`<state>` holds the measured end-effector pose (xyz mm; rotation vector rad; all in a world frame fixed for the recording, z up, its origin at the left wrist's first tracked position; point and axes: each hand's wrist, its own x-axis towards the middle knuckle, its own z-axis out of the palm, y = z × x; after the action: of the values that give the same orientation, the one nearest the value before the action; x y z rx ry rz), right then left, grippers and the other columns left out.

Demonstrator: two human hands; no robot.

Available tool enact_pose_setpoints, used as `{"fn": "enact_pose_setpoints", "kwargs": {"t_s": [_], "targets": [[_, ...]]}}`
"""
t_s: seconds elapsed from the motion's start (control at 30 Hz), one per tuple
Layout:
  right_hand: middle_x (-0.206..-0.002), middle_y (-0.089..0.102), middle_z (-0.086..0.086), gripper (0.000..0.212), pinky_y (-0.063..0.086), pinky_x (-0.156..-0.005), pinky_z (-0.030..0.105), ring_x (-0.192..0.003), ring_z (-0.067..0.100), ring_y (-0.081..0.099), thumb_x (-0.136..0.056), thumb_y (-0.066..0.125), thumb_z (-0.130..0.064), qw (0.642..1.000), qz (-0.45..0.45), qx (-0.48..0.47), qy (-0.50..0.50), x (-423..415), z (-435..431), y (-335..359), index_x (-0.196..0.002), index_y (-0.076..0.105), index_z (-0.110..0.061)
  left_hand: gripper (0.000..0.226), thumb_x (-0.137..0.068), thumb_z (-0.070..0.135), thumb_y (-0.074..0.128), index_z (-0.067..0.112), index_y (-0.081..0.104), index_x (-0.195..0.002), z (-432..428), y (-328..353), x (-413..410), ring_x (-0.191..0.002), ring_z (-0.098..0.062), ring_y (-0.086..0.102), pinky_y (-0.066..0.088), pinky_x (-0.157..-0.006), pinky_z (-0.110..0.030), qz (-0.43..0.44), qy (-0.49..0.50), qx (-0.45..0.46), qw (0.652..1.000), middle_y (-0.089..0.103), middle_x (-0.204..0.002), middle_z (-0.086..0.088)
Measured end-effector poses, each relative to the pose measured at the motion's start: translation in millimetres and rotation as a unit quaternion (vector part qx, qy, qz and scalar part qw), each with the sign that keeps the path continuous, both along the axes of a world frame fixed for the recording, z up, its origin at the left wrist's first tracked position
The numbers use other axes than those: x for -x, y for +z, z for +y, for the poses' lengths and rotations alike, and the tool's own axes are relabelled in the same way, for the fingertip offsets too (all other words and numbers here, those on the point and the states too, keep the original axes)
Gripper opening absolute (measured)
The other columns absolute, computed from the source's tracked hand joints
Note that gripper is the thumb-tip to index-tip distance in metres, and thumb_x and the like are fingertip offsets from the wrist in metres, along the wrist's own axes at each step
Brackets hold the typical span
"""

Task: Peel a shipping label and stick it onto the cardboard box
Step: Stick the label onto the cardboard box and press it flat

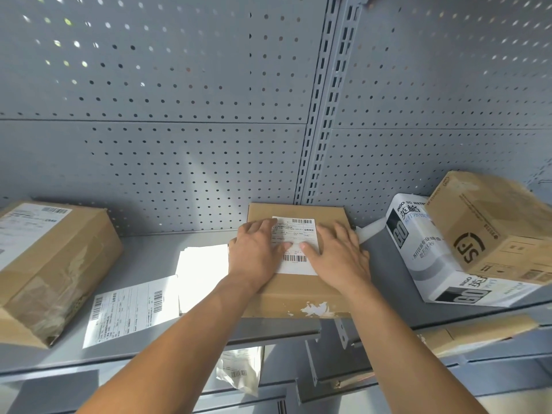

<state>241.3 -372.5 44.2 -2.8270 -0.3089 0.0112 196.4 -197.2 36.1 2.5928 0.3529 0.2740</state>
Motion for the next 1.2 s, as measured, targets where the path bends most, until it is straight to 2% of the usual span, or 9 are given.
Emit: {"fn": "enact_pose_setpoints", "kwargs": {"t_s": [0.23, 0.4, 0.47, 0.6, 0.73, 0.87, 1.0, 1.13, 1.2], "targets": [[-0.167, 0.024, -0.001, 0.042, 0.031, -0.115, 0.062, -0.156, 0.024, 0.013, -0.106, 0.036, -0.039, 0.999, -0.017, -0.032, -0.001, -5, -3, -7, -0.148, 0.041, -0.037, 0.045, -0.100, 0.019, 0.049, 0.032, 0.053, -0.142, 3, -1, -1, -0.137, -0.027, 0.040, 0.044, -0.103, -0.048, -0.007, -0.012, -0.004, 1.000, 0.052, -0.150, 0.010], [-0.151, 0.044, 0.001, 0.035, 0.041, -0.106, 0.057, -0.141, 0.027, 0.035, -0.105, 0.041, -0.039, 1.000, -0.021, -0.008, -0.003, -9, -1, 3, -0.138, 0.053, -0.033, 0.054, -0.099, 0.009, 0.045, 0.035, 0.046, -0.147, 11, 6, -6, -0.130, -0.027, 0.044, 0.049, -0.096, -0.045, 0.027, -0.033, -0.045, 0.998, 0.053, -0.148, 0.008], [-0.144, 0.048, 0.004, 0.046, 0.041, -0.104, 0.055, -0.134, 0.031, 0.040, -0.102, 0.039, -0.054, 1.000, -0.017, 0.016, -0.011, -13, 2, 11, -0.137, 0.054, -0.029, 0.050, -0.101, 0.014, 0.044, 0.035, 0.047, -0.146, 13, 11, -10, -0.125, -0.028, 0.046, 0.050, -0.092, -0.045, 0.033, -0.030, -0.060, 0.997, 0.056, -0.144, 0.005], [-0.142, 0.040, 0.010, 0.098, 0.039, -0.104, 0.056, -0.133, 0.034, 0.036, -0.079, 0.027, -0.091, 0.999, 0.019, 0.038, -0.021, -18, 14, 14, -0.146, 0.044, -0.020, 0.049, -0.099, 0.047, 0.049, 0.034, 0.045, -0.146, 9, 21, -17, -0.128, -0.029, 0.042, 0.045, -0.097, -0.048, 0.056, -0.019, -0.072, 0.996, 0.054, -0.141, 0.000], [-0.139, 0.041, 0.010, 0.109, 0.041, -0.100, 0.054, -0.129, 0.034, 0.038, -0.071, 0.028, -0.097, 0.999, -0.005, 0.038, -0.024, -21, 16, 9, -0.144, 0.044, -0.017, 0.065, -0.092, 0.065, 0.048, 0.024, 0.045, -0.142, 6, 17, -26, -0.130, -0.031, 0.038, 0.043, -0.100, -0.052, 0.080, 0.001, -0.100, 0.992, 0.048, -0.141, -0.004], [-0.141, 0.042, 0.009, 0.082, 0.040, -0.103, 0.055, -0.131, 0.033, 0.038, -0.084, 0.048, -0.080, 0.999, -0.005, -0.004, -0.034, -26, 15, 7, -0.140, 0.049, -0.020, 0.069, -0.091, 0.070, 0.043, 0.020, 0.045, -0.139, 3, 13, -29, -0.130, -0.031, 0.039, 0.042, -0.101, -0.053, 0.070, 0.025, -0.101, 0.992, 0.048, -0.139, -0.005], [-0.139, 0.044, 0.007, 0.051, 0.040, -0.103, 0.055, -0.130, 0.031, 0.039, -0.096, 0.050, -0.060, 0.999, -0.021, -0.028, -0.041, -27, 14, 5, -0.131, 0.056, -0.024, 0.064, -0.093, 0.067, 0.044, 0.022, 0.045, -0.139, 2, 9, -29, -0.127, -0.032, 0.041, 0.044, -0.099, -0.053, 0.055, 0.031, -0.094, 0.994, 0.050, -0.137, -0.006], [-0.134, 0.047, 0.005, 0.029, 0.041, -0.101, 0.053, -0.126, 0.029, 0.041, -0.103, 0.047, -0.041, 0.997, -0.037, -0.052, -0.042, -27, 12, 2, -0.124, 0.059, -0.026, 0.041, -0.100, 0.032, 0.043, 0.023, 0.045, -0.140, 4, 8, -30, -0.124, -0.033, 0.040, 0.041, -0.094, -0.050, 0.043, 0.028, -0.067, 0.996, 0.051, -0.136, -0.005], [-0.133, 0.048, 0.004, 0.026, 0.042, -0.100, 0.052, -0.124, 0.027, 0.042, -0.103, 0.045, -0.032, 0.996, -0.046, -0.061, -0.042, -27, 10, 0, -0.124, 0.060, -0.026, 0.046, -0.095, 0.014, 0.042, 0.023, 0.044, -0.139, 5, 8, -29, -0.123, -0.033, 0.040, 0.042, -0.093, -0.050, 0.040, 0.026, -0.060, 0.997, 0.051, -0.134, -0.005]]}}
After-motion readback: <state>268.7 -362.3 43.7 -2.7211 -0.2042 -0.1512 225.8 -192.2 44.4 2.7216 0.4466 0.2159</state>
